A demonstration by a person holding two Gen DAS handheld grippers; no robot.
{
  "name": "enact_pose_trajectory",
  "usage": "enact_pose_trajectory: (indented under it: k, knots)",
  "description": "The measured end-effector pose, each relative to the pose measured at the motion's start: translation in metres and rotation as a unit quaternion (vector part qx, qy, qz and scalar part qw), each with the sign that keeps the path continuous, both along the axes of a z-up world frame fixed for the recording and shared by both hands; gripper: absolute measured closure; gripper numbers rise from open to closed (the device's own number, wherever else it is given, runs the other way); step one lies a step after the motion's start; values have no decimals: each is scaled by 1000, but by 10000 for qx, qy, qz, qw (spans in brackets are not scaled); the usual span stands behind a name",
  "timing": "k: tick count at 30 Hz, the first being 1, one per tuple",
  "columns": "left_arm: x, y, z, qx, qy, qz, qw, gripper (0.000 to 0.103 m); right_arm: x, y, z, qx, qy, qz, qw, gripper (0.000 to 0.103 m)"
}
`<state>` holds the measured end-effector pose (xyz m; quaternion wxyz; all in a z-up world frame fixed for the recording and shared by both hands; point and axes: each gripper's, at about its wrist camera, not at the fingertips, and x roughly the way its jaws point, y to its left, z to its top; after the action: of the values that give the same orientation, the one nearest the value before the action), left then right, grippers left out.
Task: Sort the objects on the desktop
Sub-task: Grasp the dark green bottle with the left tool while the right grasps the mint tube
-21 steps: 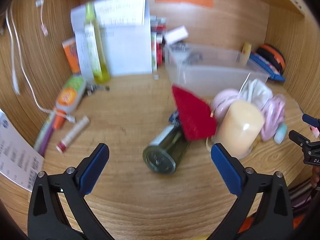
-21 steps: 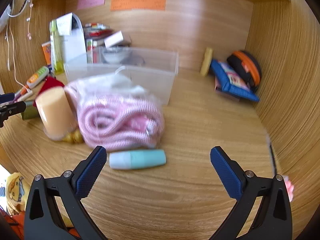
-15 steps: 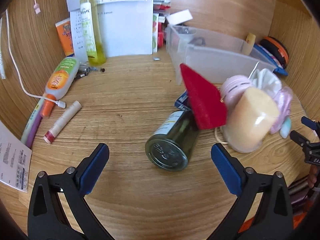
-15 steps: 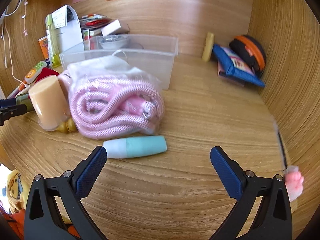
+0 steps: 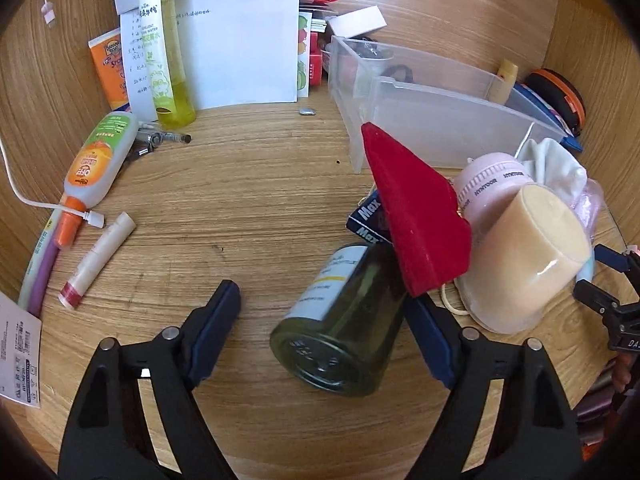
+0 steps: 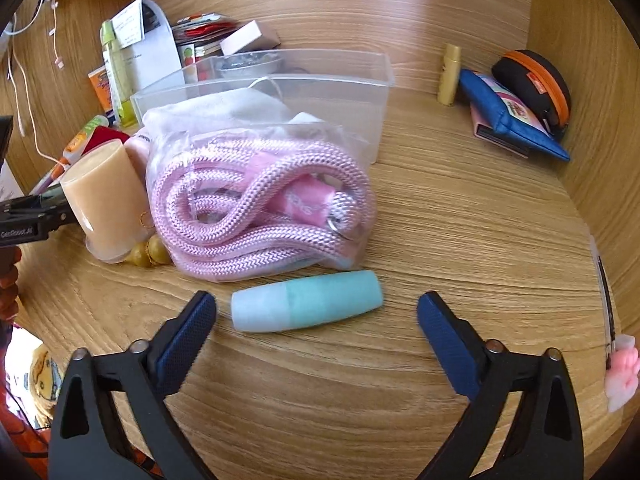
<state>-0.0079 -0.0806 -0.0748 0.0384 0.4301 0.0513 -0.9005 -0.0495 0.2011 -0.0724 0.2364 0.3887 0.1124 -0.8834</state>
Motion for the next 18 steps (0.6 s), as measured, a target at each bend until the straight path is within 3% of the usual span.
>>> enact_pose_trajectory:
  k: [2,5,18]
  knots:
    - [0,0,0,-3,29,17,10000,24,2,-1,0,-29,38,54,10000,15]
    - [0,-1,2,-53,72,71,9999,42,1,1,2,-53,72,60,9999,29]
    - [29,-16,19,-44,343,450,9984,42,3,19,18,-384,147,-93,9991,32]
